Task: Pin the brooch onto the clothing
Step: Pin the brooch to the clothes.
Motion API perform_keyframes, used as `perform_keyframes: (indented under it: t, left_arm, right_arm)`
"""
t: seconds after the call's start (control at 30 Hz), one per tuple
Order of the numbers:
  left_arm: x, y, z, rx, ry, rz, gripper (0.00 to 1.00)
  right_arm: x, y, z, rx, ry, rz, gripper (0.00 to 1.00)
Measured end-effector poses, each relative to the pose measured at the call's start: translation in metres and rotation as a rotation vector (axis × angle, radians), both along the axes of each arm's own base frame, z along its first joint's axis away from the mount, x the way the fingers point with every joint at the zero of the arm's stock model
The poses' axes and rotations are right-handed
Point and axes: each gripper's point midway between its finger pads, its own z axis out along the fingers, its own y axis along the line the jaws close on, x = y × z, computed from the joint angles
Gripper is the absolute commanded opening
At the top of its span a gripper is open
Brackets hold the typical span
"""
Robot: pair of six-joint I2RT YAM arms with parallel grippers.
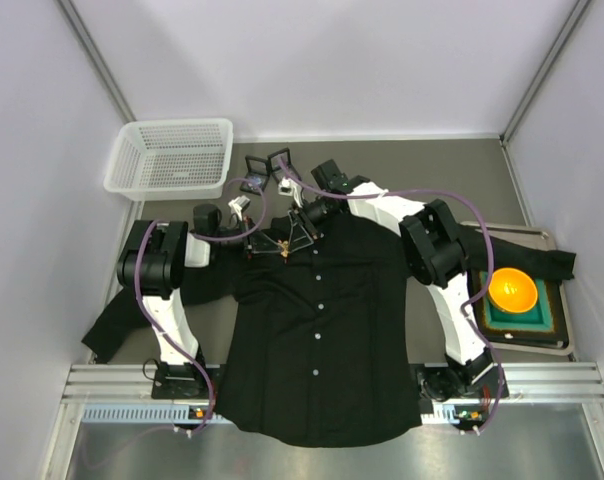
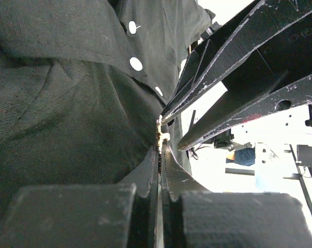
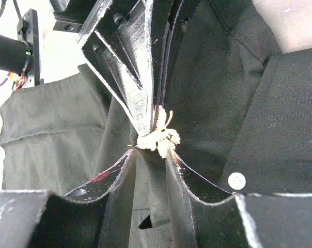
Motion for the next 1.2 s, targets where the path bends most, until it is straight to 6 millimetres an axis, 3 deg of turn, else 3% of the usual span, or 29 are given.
perform_keyframes:
  t: [0.53, 0.77, 1.0, 1.2]
  left_arm:
    - [0.003, 0.001, -0.005, -0.014, 0.008, 0.03, 0.0]
    - [0.002, -0.001, -0.001, -0.027, -0.012, 0.012, 0.0]
    - [0.0, -0.002, 0.002, -0.036, -0.008, 0.0, 0.0]
    - [-0.001, -0.002, 0.002, -0.04, -0.006, -0.007, 0.0]
  right_arm:
    - [0.004, 0.002, -0.005, 0.002, 0.036, -0.025, 0.4]
    - [0.015, -0.003, -0.01, -0.027, 0.008, -0.063, 0.45]
    - [0.019, -0.004, -0.01, -0.023, -0.004, -0.07, 0.35]
    - [0.016, -0.001, -0.006, 0.007, 0.007, -0.049, 0.32]
